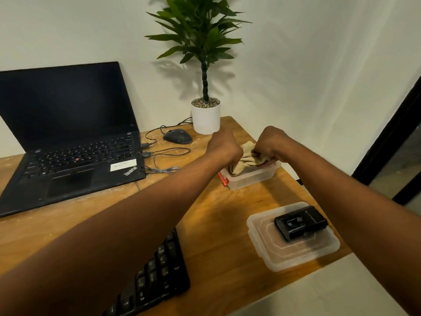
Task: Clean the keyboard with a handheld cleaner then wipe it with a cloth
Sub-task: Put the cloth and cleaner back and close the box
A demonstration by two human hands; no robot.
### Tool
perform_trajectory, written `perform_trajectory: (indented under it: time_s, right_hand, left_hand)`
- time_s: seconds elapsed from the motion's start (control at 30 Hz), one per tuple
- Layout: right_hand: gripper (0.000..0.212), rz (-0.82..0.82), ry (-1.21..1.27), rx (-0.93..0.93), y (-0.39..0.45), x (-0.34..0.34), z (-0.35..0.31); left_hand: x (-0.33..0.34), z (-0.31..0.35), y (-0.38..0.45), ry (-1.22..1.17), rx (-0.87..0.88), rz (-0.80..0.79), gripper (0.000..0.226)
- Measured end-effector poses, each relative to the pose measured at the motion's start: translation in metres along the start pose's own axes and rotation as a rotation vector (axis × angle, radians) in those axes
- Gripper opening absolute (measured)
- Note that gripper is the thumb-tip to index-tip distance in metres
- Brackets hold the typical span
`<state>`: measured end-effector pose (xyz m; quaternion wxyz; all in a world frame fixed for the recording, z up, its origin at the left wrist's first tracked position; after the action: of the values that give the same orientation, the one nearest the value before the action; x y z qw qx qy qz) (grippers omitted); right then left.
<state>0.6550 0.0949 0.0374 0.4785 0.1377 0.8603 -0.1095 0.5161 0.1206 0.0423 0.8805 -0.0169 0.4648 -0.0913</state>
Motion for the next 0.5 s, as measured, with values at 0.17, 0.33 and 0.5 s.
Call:
perform_trajectory:
  time_s: [0.17,0.33,0.5]
  right_hand:
    - [0.024,0.023,-0.126,-0.01,-0.006,0.001,-0.009]
    - [0.021,-0.013,-0.224,-0.046,-0.014,0.003,-0.015]
    - [0.022,0.07,-0.363,-0.139,-0.024,0.0,-0.017]
  left_hand:
    - [0.001,0.004,-0.005,0.161,0.118,0.076,0.028]
    - [0.001,-0.001,-0.01,0.247,0.228,0.161,0.037]
    - [0.004,-0.003,-0.016,0.266,0.291,0.226,0.033]
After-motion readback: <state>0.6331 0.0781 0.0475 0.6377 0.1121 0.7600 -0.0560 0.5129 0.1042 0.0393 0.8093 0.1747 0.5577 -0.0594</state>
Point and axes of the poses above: each hand's wrist, its own y-axis towards the middle knuckle, its own x-axis out of the palm, z = x × y, the point moved 3 cm from there along y, towards the middle knuckle, and after that the axes turned 12 degrees about -x, right-handed, at the moved point
